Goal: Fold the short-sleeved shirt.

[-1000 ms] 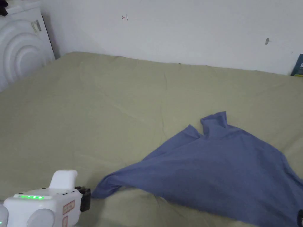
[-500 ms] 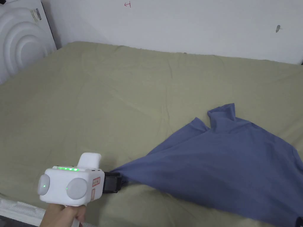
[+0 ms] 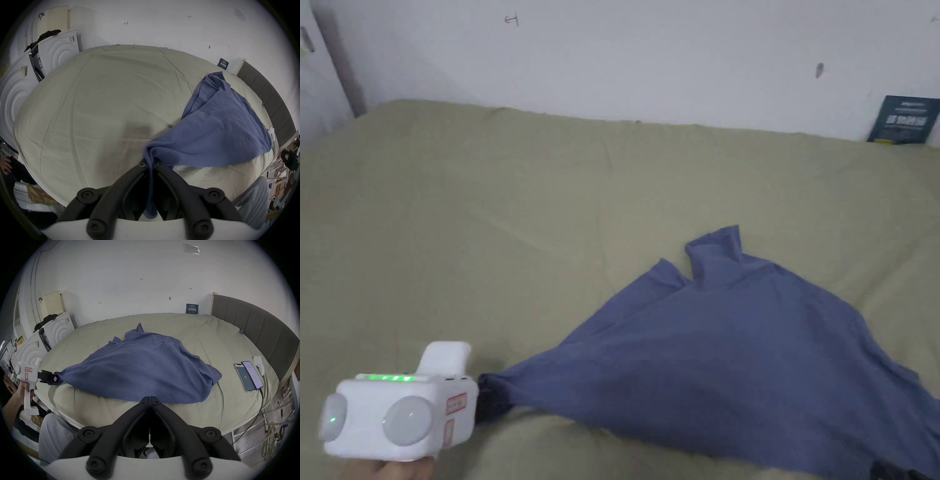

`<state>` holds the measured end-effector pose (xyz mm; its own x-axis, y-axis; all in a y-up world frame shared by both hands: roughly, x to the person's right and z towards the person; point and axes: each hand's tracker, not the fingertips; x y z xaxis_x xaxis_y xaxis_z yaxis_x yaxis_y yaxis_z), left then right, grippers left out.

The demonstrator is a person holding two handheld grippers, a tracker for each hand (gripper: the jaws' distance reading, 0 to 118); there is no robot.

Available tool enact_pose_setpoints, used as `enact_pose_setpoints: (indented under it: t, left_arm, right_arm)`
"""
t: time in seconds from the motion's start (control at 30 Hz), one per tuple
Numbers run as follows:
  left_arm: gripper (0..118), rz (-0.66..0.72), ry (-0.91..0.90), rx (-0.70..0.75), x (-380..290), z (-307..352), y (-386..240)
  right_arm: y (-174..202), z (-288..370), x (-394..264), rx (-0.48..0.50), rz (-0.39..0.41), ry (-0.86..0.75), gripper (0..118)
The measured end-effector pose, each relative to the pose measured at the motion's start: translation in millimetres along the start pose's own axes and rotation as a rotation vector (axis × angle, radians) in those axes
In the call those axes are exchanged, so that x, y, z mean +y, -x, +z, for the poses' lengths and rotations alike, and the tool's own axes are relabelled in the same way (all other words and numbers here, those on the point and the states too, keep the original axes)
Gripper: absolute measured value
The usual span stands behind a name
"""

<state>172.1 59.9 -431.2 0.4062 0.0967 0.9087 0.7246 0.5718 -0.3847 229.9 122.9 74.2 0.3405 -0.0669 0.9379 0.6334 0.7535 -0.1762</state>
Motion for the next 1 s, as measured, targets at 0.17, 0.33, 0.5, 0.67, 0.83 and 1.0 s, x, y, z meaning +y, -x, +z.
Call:
enact_pose_setpoints:
  t: [0.17,0.33,0.5,0.67,0.83,1.0]
  left_arm:
    - [0,0.014,0.012,-0.018,-3,-4,2]
    - [0,0.022,0.019,-0.035,-3,-4,4]
    - [0,0.059,0.024,-0.056,-4,0,0]
    - [0,0.079,0.026,-0.069,-3,1,-2]
    - [0,0.095,0.043,-0.089,3,-5,9]
    - [0,0.070,0.054,-0.082,3,-8,8]
  right_arm:
    - [-18,-44,49,-0.016,0.015,0.007,0]
    - [-36,-125,135,-0.016,0.033,0.002,0]
    - [-34,-234,222,-0.020,0.157,0.054,63]
    - [-29,-347,265,-0.002,0.230,0.285,118]
    - [-18,-409,254,-0.058,0.359,0.363,118]
    - [-6,-418,252,-0.089,0.405,0.424,116]
